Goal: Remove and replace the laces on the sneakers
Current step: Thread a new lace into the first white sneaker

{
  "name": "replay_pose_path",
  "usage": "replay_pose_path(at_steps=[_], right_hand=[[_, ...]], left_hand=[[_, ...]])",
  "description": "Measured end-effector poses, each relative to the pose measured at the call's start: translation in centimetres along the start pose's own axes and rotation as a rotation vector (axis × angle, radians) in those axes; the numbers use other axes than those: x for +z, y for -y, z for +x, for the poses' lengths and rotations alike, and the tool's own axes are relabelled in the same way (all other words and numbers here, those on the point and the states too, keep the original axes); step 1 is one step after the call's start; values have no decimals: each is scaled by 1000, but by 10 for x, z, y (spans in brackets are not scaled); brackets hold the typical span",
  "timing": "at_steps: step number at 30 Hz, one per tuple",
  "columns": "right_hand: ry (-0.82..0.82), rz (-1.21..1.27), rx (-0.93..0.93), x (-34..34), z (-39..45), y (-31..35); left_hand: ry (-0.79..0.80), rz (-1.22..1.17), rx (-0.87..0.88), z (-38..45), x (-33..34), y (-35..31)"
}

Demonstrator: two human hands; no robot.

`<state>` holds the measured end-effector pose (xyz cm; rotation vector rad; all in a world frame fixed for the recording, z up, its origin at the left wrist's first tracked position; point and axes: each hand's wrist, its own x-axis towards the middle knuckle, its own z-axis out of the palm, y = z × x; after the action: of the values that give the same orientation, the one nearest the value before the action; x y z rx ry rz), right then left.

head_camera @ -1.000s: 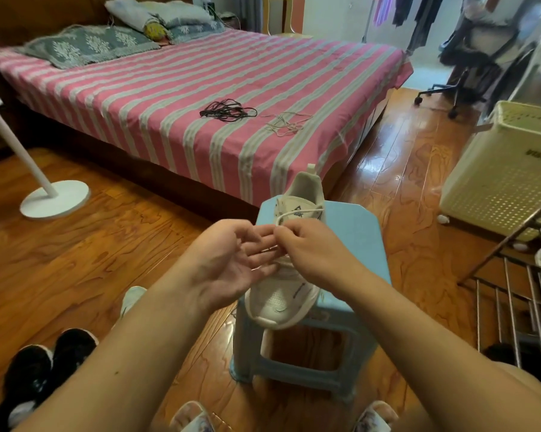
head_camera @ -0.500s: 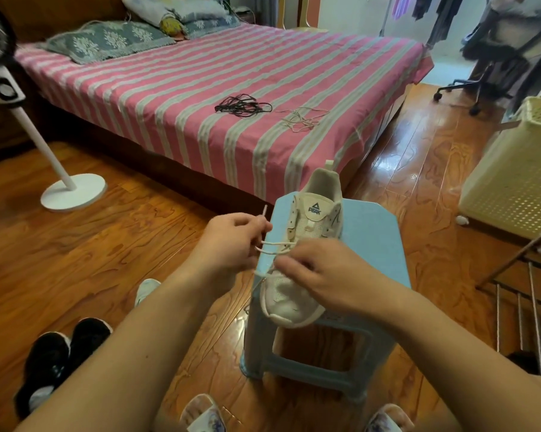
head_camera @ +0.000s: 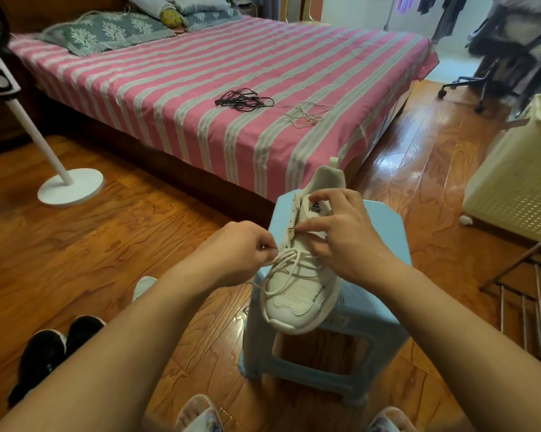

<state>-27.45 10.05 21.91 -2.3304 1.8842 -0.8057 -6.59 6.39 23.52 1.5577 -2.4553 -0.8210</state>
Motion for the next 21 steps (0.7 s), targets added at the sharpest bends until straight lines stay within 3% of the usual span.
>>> replay_pose_path(at_steps=[17, 21], right_hand=[[-2, 53, 112, 5, -5, 13], [92, 40, 144, 3, -2, 19]], left_hand=[[-207, 17, -7, -3, 26, -19], [-266, 96, -26, -3, 37, -22]])
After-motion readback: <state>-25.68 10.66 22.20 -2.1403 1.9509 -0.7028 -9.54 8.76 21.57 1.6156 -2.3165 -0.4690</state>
